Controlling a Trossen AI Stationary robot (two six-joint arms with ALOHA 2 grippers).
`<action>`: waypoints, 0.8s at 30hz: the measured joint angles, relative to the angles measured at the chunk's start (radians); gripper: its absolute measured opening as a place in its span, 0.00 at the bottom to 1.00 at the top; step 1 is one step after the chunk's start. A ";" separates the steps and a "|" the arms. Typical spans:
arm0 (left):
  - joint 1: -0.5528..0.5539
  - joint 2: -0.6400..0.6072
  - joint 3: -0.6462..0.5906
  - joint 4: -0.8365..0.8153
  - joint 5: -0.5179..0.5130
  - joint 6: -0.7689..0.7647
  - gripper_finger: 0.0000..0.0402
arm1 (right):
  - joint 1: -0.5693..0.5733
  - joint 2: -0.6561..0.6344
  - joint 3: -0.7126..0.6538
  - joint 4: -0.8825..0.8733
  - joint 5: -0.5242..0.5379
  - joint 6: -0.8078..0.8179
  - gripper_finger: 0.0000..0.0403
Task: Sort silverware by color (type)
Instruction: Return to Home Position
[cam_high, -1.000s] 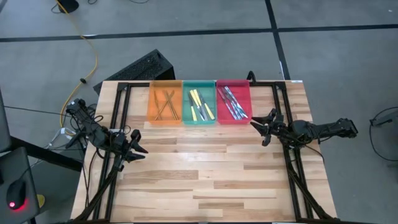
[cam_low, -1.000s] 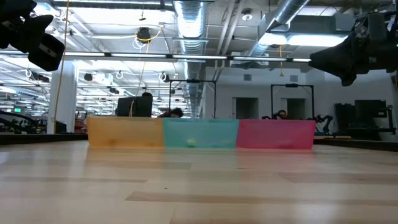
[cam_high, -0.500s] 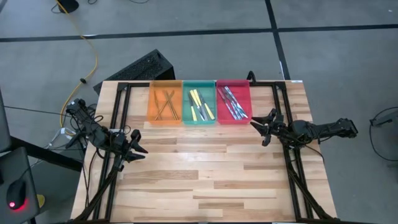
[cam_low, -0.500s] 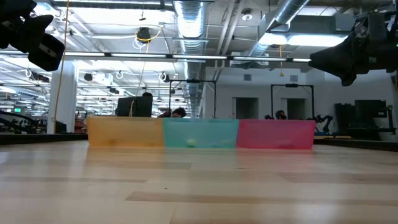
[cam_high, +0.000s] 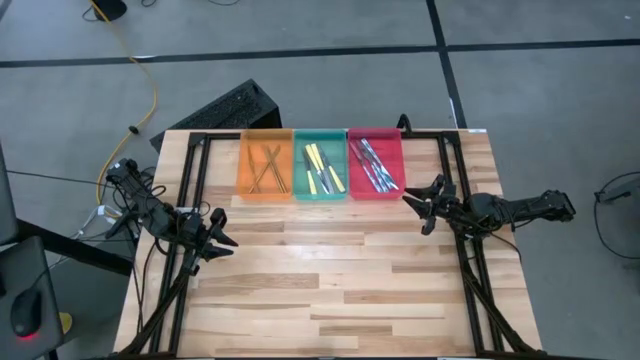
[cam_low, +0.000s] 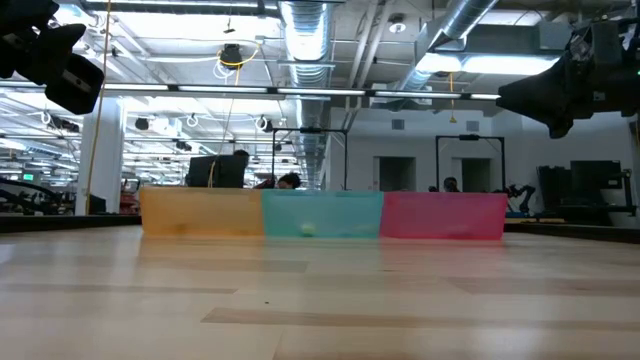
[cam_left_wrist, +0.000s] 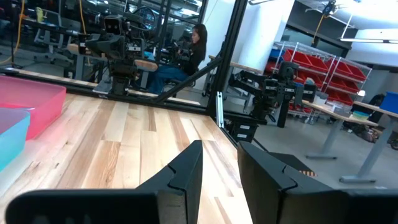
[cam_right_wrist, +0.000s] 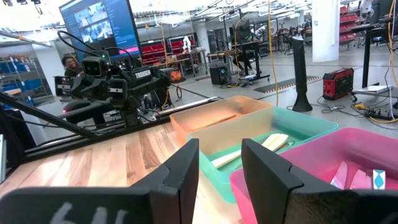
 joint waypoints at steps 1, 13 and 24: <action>0.000 0.000 0.000 0.000 0.000 0.000 0.22 | 0.000 0.000 0.000 0.000 0.000 0.000 0.36; 0.000 0.000 0.000 0.000 0.000 0.000 0.22 | 0.000 0.000 0.000 0.000 0.000 0.000 0.36; -0.014 0.000 0.000 0.000 0.000 0.000 0.22 | 0.000 0.000 0.000 0.000 0.000 0.000 0.36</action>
